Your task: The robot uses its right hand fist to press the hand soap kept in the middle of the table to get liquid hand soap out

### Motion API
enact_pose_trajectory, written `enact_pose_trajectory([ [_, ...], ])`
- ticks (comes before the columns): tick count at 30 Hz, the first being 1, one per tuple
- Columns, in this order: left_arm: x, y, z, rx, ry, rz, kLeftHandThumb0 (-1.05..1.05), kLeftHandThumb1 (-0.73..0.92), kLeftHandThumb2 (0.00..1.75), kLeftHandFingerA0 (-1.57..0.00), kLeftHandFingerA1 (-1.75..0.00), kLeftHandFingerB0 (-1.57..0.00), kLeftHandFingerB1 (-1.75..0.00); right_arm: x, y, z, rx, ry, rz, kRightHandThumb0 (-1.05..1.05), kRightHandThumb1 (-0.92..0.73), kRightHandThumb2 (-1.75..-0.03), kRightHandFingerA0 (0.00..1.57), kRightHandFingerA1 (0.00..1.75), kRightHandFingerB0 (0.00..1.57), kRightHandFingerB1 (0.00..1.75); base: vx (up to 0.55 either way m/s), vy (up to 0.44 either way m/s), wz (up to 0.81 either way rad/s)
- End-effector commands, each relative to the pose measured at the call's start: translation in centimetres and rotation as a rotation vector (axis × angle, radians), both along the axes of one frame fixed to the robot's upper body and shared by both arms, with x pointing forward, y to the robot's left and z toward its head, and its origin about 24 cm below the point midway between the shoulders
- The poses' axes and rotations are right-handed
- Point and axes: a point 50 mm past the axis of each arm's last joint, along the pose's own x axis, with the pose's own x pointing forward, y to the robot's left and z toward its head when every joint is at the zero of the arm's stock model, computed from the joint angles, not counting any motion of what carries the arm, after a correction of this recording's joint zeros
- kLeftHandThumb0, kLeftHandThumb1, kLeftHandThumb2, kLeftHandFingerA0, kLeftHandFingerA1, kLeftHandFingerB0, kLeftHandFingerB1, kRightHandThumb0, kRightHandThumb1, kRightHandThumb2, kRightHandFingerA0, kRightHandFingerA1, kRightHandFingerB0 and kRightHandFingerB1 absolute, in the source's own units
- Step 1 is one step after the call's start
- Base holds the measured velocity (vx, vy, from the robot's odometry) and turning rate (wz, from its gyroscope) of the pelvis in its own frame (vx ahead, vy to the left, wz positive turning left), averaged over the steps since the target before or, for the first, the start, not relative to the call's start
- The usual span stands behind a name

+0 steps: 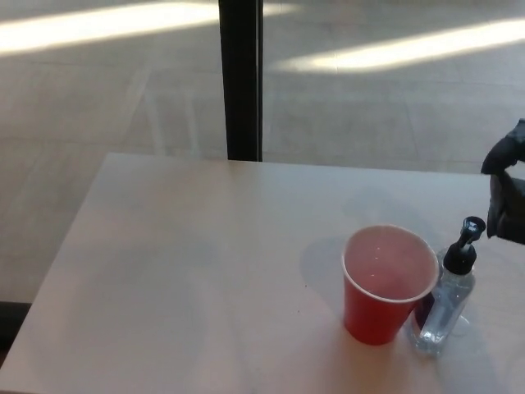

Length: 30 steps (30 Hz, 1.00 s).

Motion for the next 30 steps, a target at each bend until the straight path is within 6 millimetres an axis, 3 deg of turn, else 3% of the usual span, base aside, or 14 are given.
enact_pose_trajectory([
  [1,-0.3,0.7,0.4,0.013,0.009,0.015,-0.42,0.84,1.27,-0.55,-1.13,-0.25,-0.88,0.1,-0.2,1.4,0.006,-0.019,-0.007,-0.16,-0.5,-1.25,0.97,1.75,0.77,1.52,0.0,0.0,0.0],
  [5,-0.4,0.7,0.4,0.013,0.006,0.013,-0.41,0.87,1.24,-0.55,-1.19,-0.21,-0.86,0.1,0.1,2.2,0.003,-0.03,-0.003,-0.15,-0.54,-1.24,0.97,1.75,0.76,1.53,0.0,0.0,0.0],
  [7,-0.3,0.7,0.4,0.017,0.008,0.016,-0.42,0.84,1.26,-0.56,-1.18,-0.31,-0.95,0.1,0.4,2.4,0.001,-0.039,0.002,-0.15,-0.55,-1.24,0.98,1.75,0.76,1.52,0.0,0.0,0.0],
  [8,-0.2,0.7,0.4,0.014,0.01,0.014,-0.41,0.85,1.27,-0.55,-1.13,-0.3,-0.91,0.0,0.5,2.5,-0.001,-0.044,0.005,-0.15,-0.56,-1.22,0.97,1.75,0.76,1.54,0.0,0.0,0.0],
  [10,-0.2,0.7,0.4,0.015,0.005,0.022,-0.41,0.86,1.25,-0.54,-1.21,-0.23,-0.9,0.1,0.6,2.6,0.006,-0.047,0.011,-0.15,-0.56,-1.21,0.97,1.75,0.77,1.54,0.0,0.0,0.0],
  [12,-0.2,0.7,0.4,0.009,0.001,0.023,-0.42,0.85,1.27,-0.52,-1.13,-0.16,-0.81,0.0,0.8,2.5,0.006,-0.046,0.009,-0.16,-0.57,-1.18,0.95,1.75,0.76,1.55,0.0,0.0,0.0],
  [15,-0.2,0.7,0.4,0.006,-0.002,0.021,-0.42,0.86,1.26,-0.53,-1.16,-0.16,-0.83,-0.1,1.1,2.4,0.016,-0.027,0.003,-0.16,-0.59,-1.15,0.94,1.75,0.75,1.53,0.0,0.0,0.0],
  [16,-0.2,0.6,0.4,0.012,0.003,0.011,-0.4,0.86,1.23,-0.54,-1.24,-0.21,-0.88,-0.1,1.2,2.2,0.023,-0.022,0.013,-0.14,-0.59,-1.17,0.95,1.75,0.75,1.51,0.0,0.0,0.0],
  [20,0.0,0.5,0.4,0.012,0.006,0.009,-0.41,0.86,1.24,-0.56,-1.2,-0.28,-0.94,0.1,1.5,1.0,0.043,-0.002,0.03,-0.13,-0.53,-1.28,1.01,1.75,0.78,1.49,0.0,0.0,0.0],
  [21,0.0,0.5,0.4,0.01,0.004,0.015,-0.41,0.87,1.23,-0.55,-1.25,-0.21,-0.93,0.0,1.5,0.6,0.05,0.01,0.03,-0.12,-0.53,-1.28,1.01,1.75,0.79,1.48,0.0,0.0,0.0],
  [22,0.0,0.5,0.4,0.014,0.008,0.019,-0.4,0.86,1.24,-0.55,-1.18,-0.19,-0.85,0.0,1.5,0.3,0.056,0.022,0.024,-0.12,-0.52,-1.29,1.01,1.75,0.79,1.47,0.0,0.0,0.0],
  [23,0.0,0.5,0.4,-0.003,-0.008,0.037,-0.41,0.85,1.24,-0.53,-1.12,-0.07,-0.72,-0.1,1.4,0.1,0.051,0.026,0.02,-0.13,-0.51,-1.29,0.99,1.75,0.77,1.5,0.0,0.0,0.0],
  [28,0.1,0.6,0.4,0.001,-0.01,0.029,-0.4,0.86,1.24,-0.52,-1.15,-0.15,-0.8,-0.2,1.2,-0.9,0.054,0.043,0.031,-0.14,-0.53,-1.27,1.01,1.75,0.77,1.54,0.0,0.0,0.0],
  [30,0.1,0.4,0.3,0.004,-0.006,0.025,-0.42,0.84,1.26,-0.55,-1.19,-0.28,-0.95,-0.2,1.0,-1.3,0.058,0.045,0.035,-0.15,-0.55,-1.23,1.03,1.75,0.8,1.54,0.0,0.0,0.0],
])
